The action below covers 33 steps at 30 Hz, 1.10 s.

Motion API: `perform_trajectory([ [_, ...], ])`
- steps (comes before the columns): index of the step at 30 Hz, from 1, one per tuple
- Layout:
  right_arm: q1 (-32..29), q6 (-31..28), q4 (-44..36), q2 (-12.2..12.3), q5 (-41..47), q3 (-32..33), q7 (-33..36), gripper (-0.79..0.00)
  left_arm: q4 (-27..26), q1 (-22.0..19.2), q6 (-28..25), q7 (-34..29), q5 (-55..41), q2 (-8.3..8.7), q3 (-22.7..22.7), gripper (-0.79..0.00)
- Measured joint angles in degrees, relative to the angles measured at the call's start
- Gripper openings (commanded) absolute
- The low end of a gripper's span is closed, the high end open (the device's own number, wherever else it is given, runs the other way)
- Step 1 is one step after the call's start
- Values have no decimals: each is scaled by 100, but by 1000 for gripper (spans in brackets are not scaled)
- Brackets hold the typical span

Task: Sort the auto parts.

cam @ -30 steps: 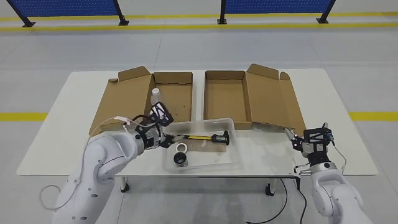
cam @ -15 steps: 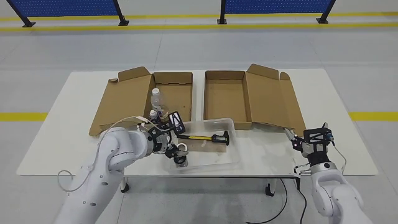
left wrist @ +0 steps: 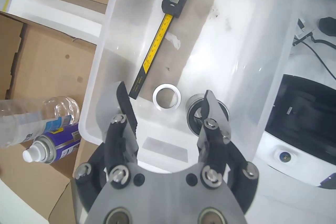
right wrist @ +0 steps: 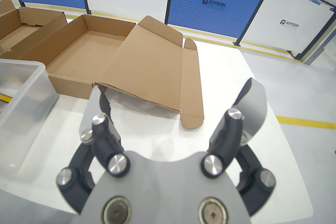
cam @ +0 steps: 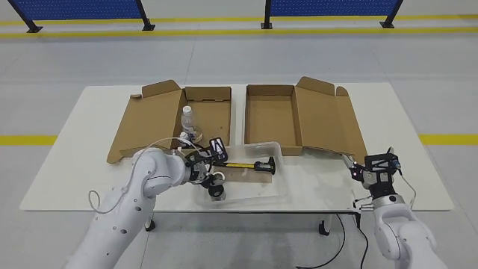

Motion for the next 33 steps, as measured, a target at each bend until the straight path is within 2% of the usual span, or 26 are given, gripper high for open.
perform_trajectory([
  [10,0,0,0,0,0,0,0,0,59,-39,-70,-130,-93,60,55,-234],
  [13,0,0,0,0,0,0,0,0,59,-53,-76,-177,-102,76,95,-203],
  [28,0,0,0,0,0,0,0,0,157,-127,-153,-309,-126,145,289,-219],
  [33,0,0,0,0,0,0,0,0,255,-166,-163,-300,-73,154,409,-271],
])
